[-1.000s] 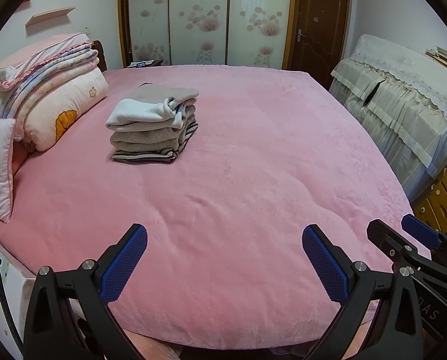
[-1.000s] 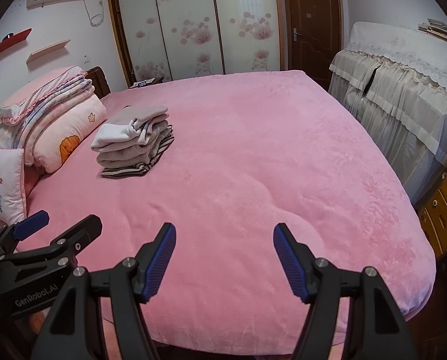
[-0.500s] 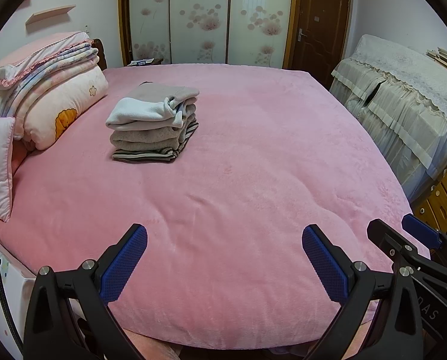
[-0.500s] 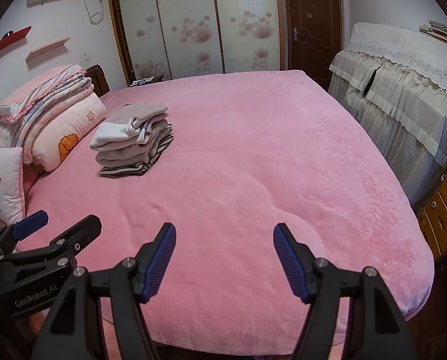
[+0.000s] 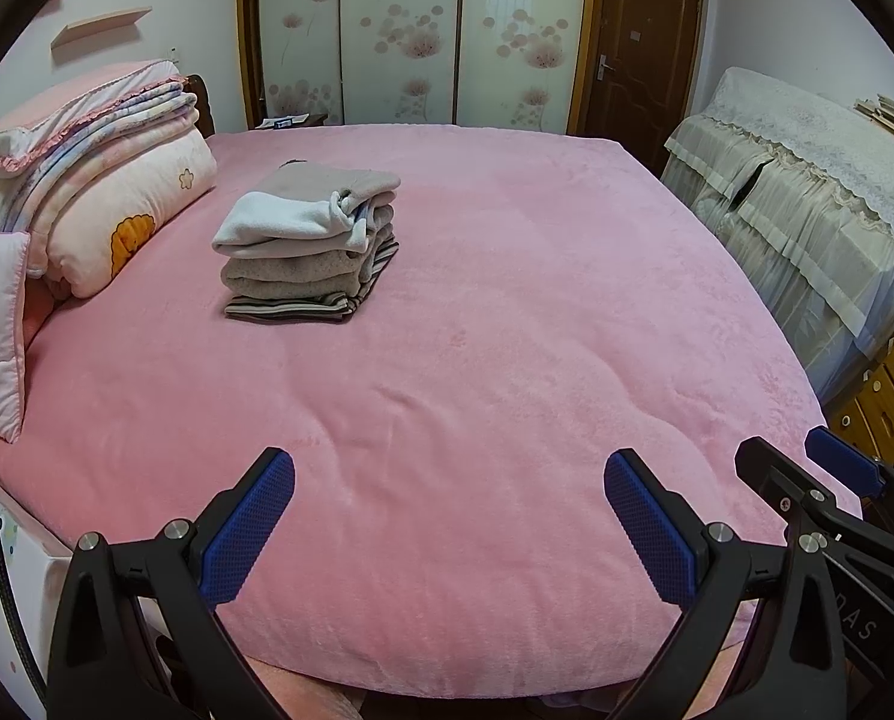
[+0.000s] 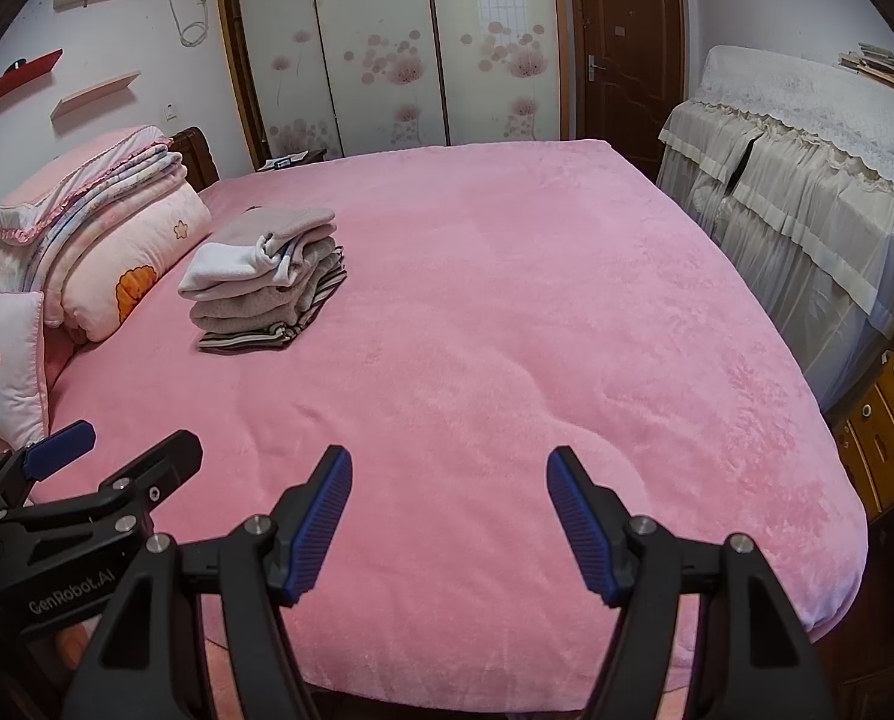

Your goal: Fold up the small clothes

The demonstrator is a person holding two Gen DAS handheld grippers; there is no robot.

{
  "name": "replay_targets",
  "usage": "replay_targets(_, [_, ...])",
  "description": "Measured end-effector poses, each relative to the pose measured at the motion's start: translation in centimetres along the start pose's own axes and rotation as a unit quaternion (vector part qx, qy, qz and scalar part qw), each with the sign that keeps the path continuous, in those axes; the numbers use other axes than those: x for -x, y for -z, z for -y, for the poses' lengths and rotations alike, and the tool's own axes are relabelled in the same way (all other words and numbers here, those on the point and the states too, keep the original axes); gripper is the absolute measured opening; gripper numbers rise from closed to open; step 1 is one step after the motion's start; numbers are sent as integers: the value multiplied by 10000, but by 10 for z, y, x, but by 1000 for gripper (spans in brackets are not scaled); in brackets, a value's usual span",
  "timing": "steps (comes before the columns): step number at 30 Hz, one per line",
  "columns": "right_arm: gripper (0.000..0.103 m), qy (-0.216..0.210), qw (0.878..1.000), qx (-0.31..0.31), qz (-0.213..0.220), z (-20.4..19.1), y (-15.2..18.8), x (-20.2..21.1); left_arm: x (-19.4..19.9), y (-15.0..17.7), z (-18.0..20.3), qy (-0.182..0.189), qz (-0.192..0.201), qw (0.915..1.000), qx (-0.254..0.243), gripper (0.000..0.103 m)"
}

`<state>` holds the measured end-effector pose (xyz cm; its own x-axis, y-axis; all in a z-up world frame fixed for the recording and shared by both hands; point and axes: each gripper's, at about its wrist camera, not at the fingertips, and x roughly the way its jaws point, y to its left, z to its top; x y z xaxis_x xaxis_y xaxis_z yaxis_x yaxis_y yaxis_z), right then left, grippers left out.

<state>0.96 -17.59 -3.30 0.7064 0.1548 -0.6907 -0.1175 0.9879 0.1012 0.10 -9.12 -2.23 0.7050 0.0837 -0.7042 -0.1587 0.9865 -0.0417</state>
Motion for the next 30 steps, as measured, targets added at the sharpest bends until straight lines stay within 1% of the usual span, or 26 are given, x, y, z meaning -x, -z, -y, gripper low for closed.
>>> replay_targets(8, [68,6,10000,2,-11,1,0,0,-2,1,-1,-1,-20,10000,-5,103])
replay_targets(14, [68,29,10000,-5,-22,6,-1,0,-3,1,0,40,-28,10000,-84,103])
replay_targets(20, [68,42,10000,-5,-11,8,-1,-1,-7,0,-3,98,-86,9999,-49,103])
replay_targets(30, [68,67,10000,2,-38,12,0,-3,-10,1,-1,19,-75,9999,-90,103])
